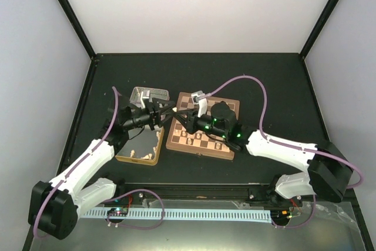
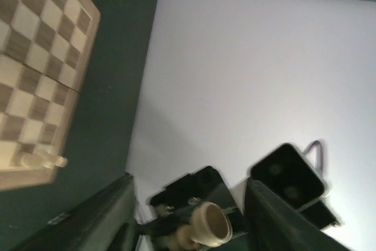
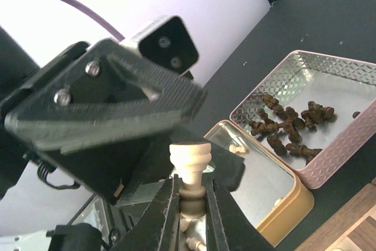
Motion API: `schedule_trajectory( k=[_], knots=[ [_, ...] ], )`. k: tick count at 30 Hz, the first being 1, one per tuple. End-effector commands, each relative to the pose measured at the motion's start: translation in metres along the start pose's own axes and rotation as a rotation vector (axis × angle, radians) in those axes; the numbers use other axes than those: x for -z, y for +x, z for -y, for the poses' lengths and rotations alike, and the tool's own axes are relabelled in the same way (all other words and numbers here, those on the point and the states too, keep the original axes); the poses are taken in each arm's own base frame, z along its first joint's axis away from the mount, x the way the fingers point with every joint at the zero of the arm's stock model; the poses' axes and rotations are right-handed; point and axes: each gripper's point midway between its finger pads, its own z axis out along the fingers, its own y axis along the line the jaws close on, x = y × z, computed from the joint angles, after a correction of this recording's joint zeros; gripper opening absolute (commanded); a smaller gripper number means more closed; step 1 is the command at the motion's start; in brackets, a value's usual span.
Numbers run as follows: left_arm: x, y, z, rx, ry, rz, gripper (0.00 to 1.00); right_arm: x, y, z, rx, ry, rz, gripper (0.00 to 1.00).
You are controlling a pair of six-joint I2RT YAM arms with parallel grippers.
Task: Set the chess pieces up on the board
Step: Place the chess piece on the chessboard.
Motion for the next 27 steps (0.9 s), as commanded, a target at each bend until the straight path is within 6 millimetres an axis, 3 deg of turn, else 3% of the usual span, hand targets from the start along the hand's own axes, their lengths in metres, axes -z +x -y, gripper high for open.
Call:
schedule_trajectory(
  k=[1,5,12,22,27],
  knots=[
    [0.002,0.011,0.019,-0.254,-0.005,-0.044,0.6,0.017,-0.002,-0.017,0.155,-0.031,-0.045,0.03],
    [-0.001,0.026,0.017,-0.495,-0.042,-0.173,0.65,0.031,0.013,-0.021,0.281,-0.043,-0.159,0.02],
    [0.001,0.046,0.017,-0.591,-0.002,-0.313,0.65,0.04,0.026,-0.007,0.38,0.043,-0.303,0.02],
    [0.001,0.053,0.003,-0.563,-0.014,-0.386,0.42,0.031,0.016,-0.008,0.37,0.068,-0.293,0.02],
    [-0.001,0.054,0.0,-0.552,-0.016,-0.405,0.39,0.03,0.017,-0.011,0.377,0.047,-0.306,0.02]
  ],
)
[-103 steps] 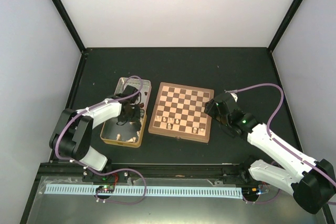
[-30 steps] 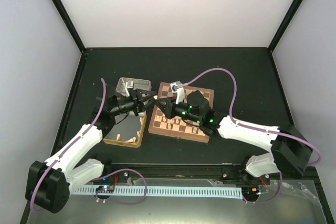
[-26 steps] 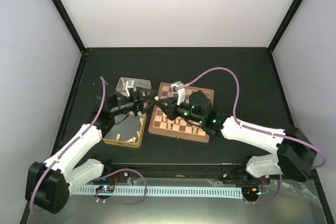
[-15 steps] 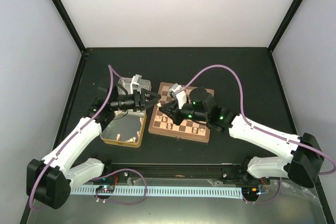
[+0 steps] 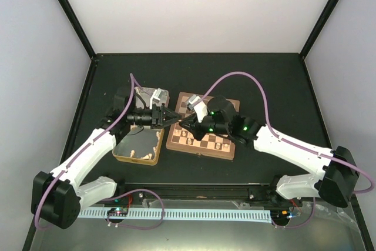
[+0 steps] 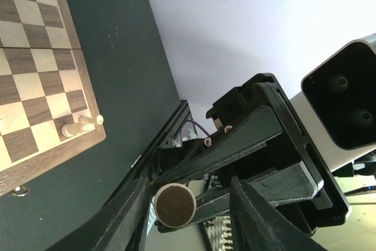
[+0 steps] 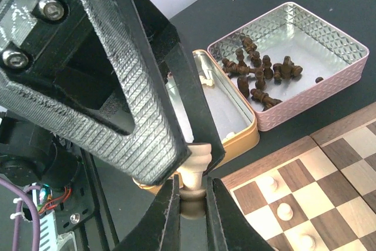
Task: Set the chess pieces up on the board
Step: Place the chess piece on the chessboard.
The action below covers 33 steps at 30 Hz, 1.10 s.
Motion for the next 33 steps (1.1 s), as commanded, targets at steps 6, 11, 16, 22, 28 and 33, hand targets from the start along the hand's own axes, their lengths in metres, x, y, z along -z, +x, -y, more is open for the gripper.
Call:
schedule_trajectory(
  k=[6,11,16,22,28,33],
  knots=[
    [-0.005,0.003,0.004,-0.01,0.031,-0.044,0.23,0.0,-0.008,-0.004,0.019,-0.017,0.003,0.03],
    [-0.005,0.001,0.008,0.003,0.051,-0.028,0.12,0.003,-0.011,-0.005,-0.031,-0.016,0.016,0.17],
    [-0.001,-0.011,0.024,0.08,0.137,0.049,0.11,0.026,-0.033,-0.018,-0.184,-0.103,0.193,0.43],
    [0.006,-0.028,0.05,0.138,0.217,0.125,0.12,0.043,-0.055,-0.017,-0.517,-0.198,0.359,0.59],
    [0.011,-0.036,0.067,0.182,0.277,0.149,0.12,0.048,-0.064,-0.007,-0.747,-0.261,0.431,0.61],
    [0.012,-0.037,0.071,0.197,0.294,0.154,0.12,0.051,-0.088,-0.017,-0.757,-0.364,0.455,0.53]
  ],
)
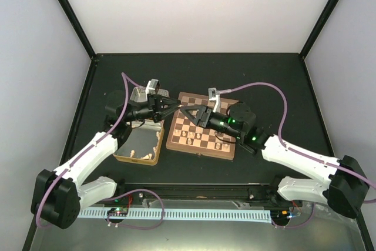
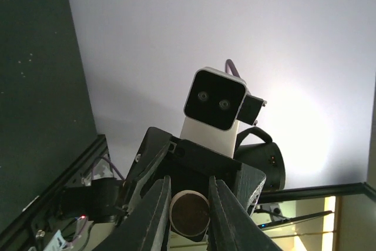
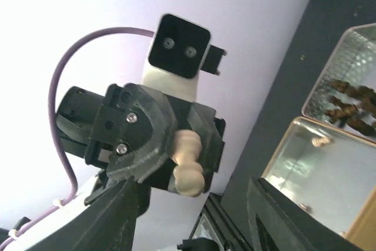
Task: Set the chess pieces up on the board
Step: Place the chess piece on the chessboard.
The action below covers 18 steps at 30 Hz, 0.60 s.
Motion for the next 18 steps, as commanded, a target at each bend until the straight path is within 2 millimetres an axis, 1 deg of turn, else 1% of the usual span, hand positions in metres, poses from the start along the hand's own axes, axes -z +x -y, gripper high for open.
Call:
schedule_trajectory(
  k=[1,3,7,9,14,18],
  knots=[
    [0.001,0.0,0.025,-0.019,0.066,0.017,0.12,-0.007,-0.021,-0.038,-0.085,-0.157,0.033,0.51],
    [0.002,0.0,0.024,-0.016,0.065,0.017,0.12,-0.01,-0.022,-0.037,-0.104,-0.162,0.024,0.48],
    [0.001,0.0,0.021,-0.008,0.059,0.019,0.12,-0.011,-0.024,-0.037,-0.115,-0.158,0.029,0.37],
    [0.001,0.0,0.019,-0.004,0.056,0.019,0.12,-0.009,-0.026,-0.037,-0.115,-0.155,0.036,0.3],
    [0.001,-0.001,0.016,0.0,0.052,0.024,0.12,-0.004,-0.03,-0.035,-0.133,-0.146,0.056,0.21],
    [0.001,-0.001,0.014,0.001,0.047,0.025,0.12,0.002,-0.035,-0.038,-0.136,-0.149,0.074,0.1]
  ],
)
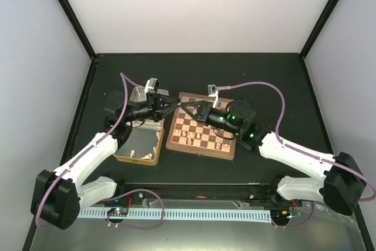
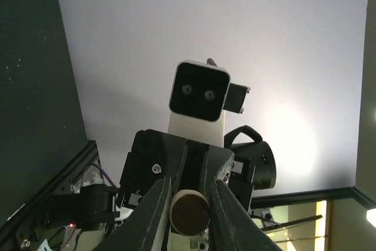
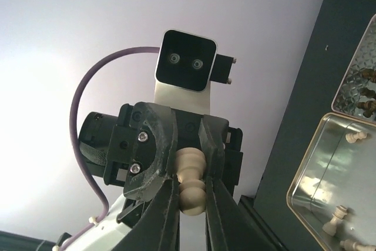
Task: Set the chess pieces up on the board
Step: Place the chess piece on the chessboard.
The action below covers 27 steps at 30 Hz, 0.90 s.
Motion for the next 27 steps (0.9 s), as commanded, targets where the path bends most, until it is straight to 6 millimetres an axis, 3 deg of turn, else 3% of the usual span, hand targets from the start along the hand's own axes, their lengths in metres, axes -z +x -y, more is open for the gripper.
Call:
schedule_trajectory(
  k=[1,5,7,10,13,18,22,27],
  knots=[
    [0.0,0.003,0.004,-0.019,0.012,-0.001,0.13,0.011,-0.017,-0.031,0.02,-0.075,0.056,0.07],
    [0.001,0.003,-0.002,-0.031,-0.013,0.004,0.18,0.014,-0.019,-0.027,0.036,-0.036,0.056,0.03],
    [0.001,0.002,-0.007,-0.038,-0.034,0.007,0.27,0.015,-0.017,-0.022,0.046,-0.006,0.048,0.01],
    [0.003,0.0,-0.017,-0.067,-0.088,0.022,0.41,0.019,-0.015,-0.005,0.087,0.092,0.028,0.01],
    [0.011,-0.011,-0.039,-0.156,-0.216,0.081,0.51,0.03,-0.008,0.03,0.154,0.295,-0.03,0.01],
    [0.06,-0.043,-0.092,-0.34,-0.663,0.259,0.55,0.064,0.0,0.093,0.272,0.659,-0.136,0.01],
    [0.103,-0.06,-0.104,-0.46,-0.906,0.397,0.57,0.084,0.011,0.135,0.319,0.884,-0.268,0.01],
    [0.137,-0.069,-0.098,-0.58,-1.046,0.52,0.61,0.086,0.021,0.171,0.331,1.044,-0.413,0.01]
  ],
)
